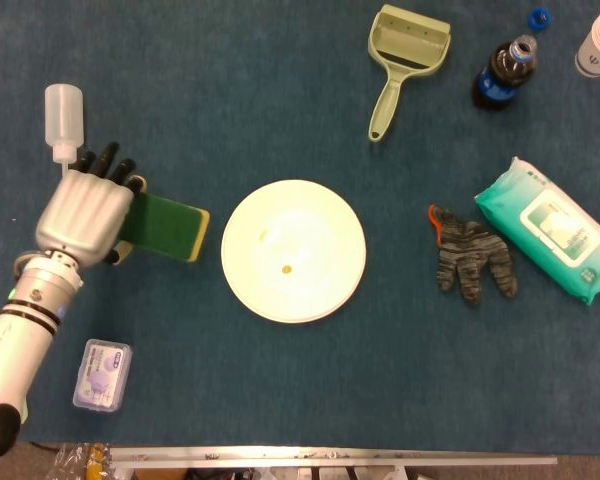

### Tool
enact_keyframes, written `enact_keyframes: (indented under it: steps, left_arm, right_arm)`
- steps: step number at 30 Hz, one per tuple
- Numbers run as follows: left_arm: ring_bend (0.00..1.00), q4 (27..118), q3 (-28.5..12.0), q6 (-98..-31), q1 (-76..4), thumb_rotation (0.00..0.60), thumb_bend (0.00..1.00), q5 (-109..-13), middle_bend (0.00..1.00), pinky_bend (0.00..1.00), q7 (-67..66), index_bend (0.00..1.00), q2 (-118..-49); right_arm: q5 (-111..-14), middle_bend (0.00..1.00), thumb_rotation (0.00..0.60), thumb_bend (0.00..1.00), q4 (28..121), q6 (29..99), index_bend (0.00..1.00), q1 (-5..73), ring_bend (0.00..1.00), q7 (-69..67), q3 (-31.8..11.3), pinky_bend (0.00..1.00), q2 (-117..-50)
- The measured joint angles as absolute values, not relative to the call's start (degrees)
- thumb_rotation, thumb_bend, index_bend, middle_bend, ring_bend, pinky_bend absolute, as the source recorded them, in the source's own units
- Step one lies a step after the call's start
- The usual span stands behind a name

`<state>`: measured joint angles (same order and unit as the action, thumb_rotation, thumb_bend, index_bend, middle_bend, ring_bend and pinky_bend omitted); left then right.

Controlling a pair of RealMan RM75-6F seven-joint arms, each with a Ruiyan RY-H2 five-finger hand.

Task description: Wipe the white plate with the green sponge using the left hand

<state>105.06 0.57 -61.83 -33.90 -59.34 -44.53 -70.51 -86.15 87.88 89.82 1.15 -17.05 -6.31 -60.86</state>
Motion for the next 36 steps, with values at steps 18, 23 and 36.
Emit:
enact_keyframes:
  steps: [18, 23, 36]
  left_arm:
    - [0.05, 114.5, 2.11, -68.24, -39.72, 0.538, 0.24, -51.65, 0.19, 0.14, -68.8, 0.38, -76.72]
    - [0.05, 114.77, 1.9, -69.85, -41.85, 0.538, 0.24, -48.7, 0.19, 0.14, -73.11, 0.38, -80.43]
    - [0.05, 112.78, 0.97, -71.77, -47.45, 0.537, 0.24, -42.24, 0.2, 0.14, -80.19, 0.38, -88.16]
  right_arm:
    - [-85.96, 0.4, 0.6, 0.18, 85.86, 89.25, 0.34, 1.43, 0.26, -19.61, -6.22, 0.31, -61.21]
    - [-85.84, 0.4, 0.6, 0.18, 85.13, 88.78, 0.34, 1.7, 0.26, -20.19, -6.24, 0.31, -61.52]
    - [-85.43, 0.4, 0.6, 0.18, 83.77, 88.78, 0.34, 1.61, 0.26, -21.86, -6.34, 0.31, -61.6]
